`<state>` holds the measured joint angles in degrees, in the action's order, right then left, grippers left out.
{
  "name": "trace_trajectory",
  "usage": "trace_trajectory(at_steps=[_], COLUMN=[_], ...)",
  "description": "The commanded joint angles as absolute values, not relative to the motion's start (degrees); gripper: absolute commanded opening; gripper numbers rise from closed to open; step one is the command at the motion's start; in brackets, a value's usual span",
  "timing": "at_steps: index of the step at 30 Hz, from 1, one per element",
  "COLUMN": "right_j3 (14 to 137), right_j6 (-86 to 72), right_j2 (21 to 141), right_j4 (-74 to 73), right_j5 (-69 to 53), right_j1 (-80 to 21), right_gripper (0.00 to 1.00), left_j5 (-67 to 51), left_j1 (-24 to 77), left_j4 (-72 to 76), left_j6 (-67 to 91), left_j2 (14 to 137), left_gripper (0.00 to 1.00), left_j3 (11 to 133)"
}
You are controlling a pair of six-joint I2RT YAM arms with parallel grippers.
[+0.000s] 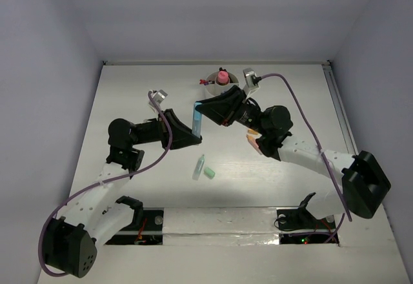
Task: Sort the stationery into containers
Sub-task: Close the pen cap on the pen.
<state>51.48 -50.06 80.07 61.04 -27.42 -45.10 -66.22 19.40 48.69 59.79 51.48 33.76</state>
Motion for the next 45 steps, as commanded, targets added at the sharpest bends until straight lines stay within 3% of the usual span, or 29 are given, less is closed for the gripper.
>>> trace_trajectory(at_steps=[1,18,24,45], right_j3=[46.3,36.8,38.6,39.7], right_j6=[-41.5,-41.7,-40.1,-39.0], right_j2=[82.7,80.7,79.7,81.9], right_j4=[42.3,40.8,36.0,30.9], right_j5=[-36.7,-36.8,-36.7,-33.2], right_j1=[-49.8,-52.1,-53.8,-57.7], right_gripper=[0.00,0.00,0.00,0.00], left_j5=[-55.4,-55.5,-55.5,-54.6], left_j1=[18.6,15.8,15.8,13.4], left_j4=[59.7,53.8,60.2,54.8], left_j6=[59.3,55.5,60.0,55.3], left_j2=[50.8,52.1,54.2,52.7], left_gripper=[0.00,0.00,0.00,0.00], left_j3=[42.4,47.8,48.0,48.7])
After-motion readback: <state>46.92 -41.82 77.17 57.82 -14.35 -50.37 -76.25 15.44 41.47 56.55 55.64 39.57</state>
